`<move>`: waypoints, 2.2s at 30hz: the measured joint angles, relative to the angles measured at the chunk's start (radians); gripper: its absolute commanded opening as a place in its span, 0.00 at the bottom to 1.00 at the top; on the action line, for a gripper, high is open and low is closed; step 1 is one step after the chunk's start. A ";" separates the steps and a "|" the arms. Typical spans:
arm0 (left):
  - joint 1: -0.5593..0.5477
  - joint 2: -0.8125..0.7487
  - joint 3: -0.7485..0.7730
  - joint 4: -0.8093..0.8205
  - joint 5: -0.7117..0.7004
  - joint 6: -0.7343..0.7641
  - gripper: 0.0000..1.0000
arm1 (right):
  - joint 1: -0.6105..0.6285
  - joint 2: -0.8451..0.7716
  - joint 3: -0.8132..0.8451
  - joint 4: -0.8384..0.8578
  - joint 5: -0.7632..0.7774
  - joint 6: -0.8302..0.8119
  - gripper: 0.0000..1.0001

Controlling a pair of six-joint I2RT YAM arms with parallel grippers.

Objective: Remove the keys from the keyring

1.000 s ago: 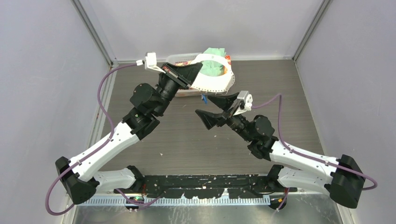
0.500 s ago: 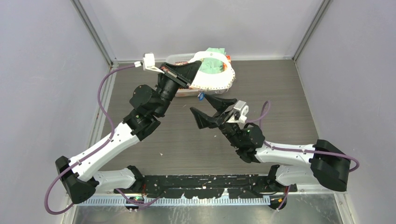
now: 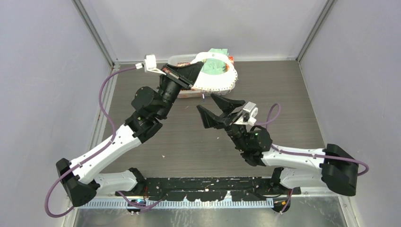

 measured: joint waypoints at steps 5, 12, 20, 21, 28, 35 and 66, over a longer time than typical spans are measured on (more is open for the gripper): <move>-0.001 -0.013 -0.005 0.000 0.000 -0.001 0.00 | 0.001 -0.145 -0.035 -0.124 -0.012 0.069 0.78; -0.002 -0.043 -0.017 0.008 -0.011 -0.039 0.01 | -0.047 -0.146 -0.038 -0.040 -0.043 0.233 0.75; -0.002 -0.058 -0.021 0.000 -0.050 -0.140 0.01 | -0.126 -0.063 -0.021 -0.002 -0.095 0.447 0.68; -0.002 -0.060 -0.021 -0.001 -0.054 -0.151 0.01 | -0.126 -0.063 -0.011 0.003 -0.101 0.459 0.67; -0.002 -0.061 -0.029 -0.004 -0.071 -0.235 0.01 | -0.126 -0.061 0.050 0.042 -0.131 0.505 0.63; -0.002 -0.060 -0.034 -0.004 -0.072 -0.278 0.00 | -0.126 -0.019 0.079 0.049 -0.150 0.518 0.54; -0.003 -0.076 -0.029 -0.045 -0.068 -0.251 0.00 | -0.125 -0.061 0.092 -0.061 -0.176 0.502 0.01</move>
